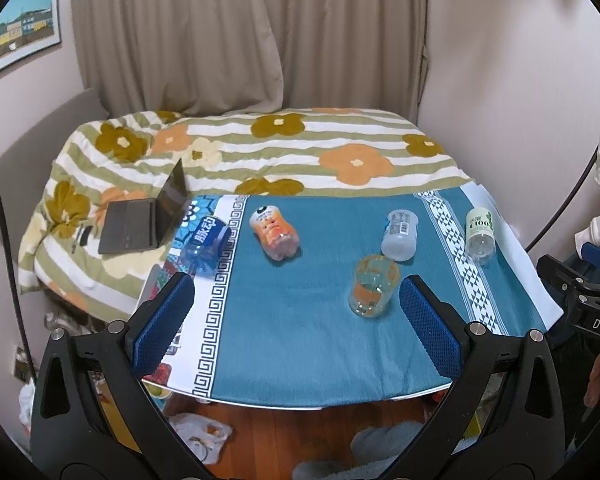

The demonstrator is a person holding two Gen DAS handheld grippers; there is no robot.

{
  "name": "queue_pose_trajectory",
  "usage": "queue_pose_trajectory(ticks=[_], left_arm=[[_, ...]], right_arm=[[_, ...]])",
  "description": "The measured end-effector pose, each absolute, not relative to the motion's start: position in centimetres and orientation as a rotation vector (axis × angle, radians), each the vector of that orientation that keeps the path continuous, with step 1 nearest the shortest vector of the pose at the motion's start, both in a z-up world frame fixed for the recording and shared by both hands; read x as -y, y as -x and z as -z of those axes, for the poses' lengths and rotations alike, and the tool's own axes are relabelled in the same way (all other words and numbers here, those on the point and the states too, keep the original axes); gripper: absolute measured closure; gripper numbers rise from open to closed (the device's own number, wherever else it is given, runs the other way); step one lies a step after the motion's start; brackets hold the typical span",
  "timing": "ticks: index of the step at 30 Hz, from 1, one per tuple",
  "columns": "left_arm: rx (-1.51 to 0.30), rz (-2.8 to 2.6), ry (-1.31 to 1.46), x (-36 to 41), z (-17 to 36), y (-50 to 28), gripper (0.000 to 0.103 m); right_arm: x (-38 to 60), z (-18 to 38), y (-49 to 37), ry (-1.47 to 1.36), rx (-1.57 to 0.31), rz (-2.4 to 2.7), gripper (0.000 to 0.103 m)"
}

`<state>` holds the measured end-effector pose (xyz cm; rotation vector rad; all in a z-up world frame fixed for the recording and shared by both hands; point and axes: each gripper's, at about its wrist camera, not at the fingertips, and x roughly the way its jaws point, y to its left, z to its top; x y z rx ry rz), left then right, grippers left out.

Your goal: Flip cup upright

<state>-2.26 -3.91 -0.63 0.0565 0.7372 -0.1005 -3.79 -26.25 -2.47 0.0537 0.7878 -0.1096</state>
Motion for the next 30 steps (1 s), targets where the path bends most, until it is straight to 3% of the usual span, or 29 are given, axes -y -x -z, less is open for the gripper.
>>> queue_pose_trajectory(ticks=[30], left_arm=[[-0.709,0.096,-0.065,4.5,0.6,0.5,0.000]], right_arm=[[26.4,2.5,2.5,-0.072,-0.779,0.128,0.000]])
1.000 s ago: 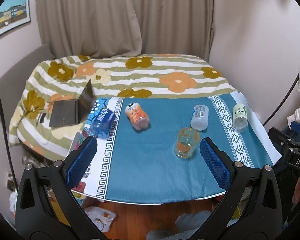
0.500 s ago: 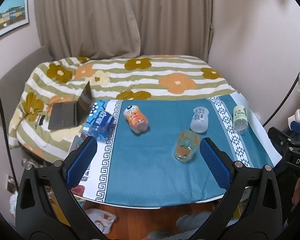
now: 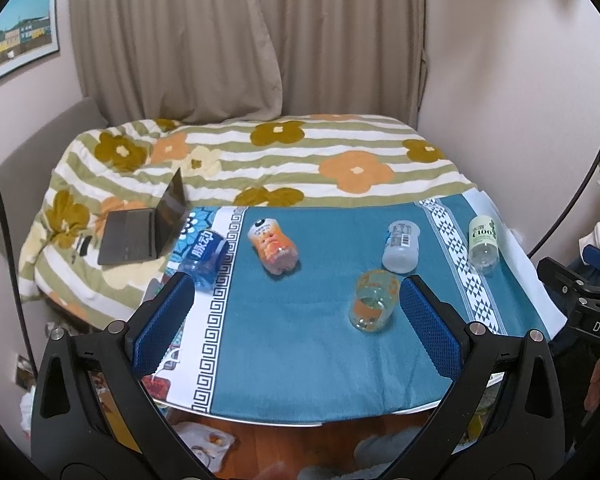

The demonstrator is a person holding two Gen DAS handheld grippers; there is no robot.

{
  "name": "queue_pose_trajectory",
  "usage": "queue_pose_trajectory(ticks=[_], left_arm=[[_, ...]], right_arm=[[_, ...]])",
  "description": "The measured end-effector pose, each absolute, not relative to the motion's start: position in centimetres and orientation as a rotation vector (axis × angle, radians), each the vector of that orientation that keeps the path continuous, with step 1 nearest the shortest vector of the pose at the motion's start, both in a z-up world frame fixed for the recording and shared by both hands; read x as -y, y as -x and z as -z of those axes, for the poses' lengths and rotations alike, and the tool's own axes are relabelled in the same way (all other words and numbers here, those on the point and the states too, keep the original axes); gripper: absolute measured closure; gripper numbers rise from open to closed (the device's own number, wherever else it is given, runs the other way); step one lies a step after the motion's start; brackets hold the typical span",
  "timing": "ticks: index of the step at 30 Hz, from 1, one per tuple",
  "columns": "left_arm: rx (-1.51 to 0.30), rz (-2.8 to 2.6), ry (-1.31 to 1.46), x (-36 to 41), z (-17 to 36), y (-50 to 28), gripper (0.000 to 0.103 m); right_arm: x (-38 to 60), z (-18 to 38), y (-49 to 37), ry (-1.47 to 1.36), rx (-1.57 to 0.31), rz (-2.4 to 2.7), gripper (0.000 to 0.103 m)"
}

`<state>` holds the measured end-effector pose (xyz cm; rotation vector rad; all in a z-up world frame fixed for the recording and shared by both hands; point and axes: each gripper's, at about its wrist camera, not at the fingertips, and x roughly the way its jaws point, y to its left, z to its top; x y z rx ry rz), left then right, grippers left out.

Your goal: Flip cup upright

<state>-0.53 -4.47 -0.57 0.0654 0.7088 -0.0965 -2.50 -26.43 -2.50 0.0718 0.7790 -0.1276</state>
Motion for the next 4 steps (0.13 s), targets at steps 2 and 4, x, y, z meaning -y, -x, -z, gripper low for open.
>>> queue_pose_trajectory(ticks=[2,4], left_arm=[[-0.708,0.092,-0.065,4.47,0.61,0.34,0.000],[-0.708,0.090,-0.065,4.48,0.70,0.29,0.000]], right_arm=[[26.46,2.53,2.45,-0.071,-0.780,0.127,0.000],[26.44,2.51,2.51,-0.070,-0.781,0.127,0.000]])
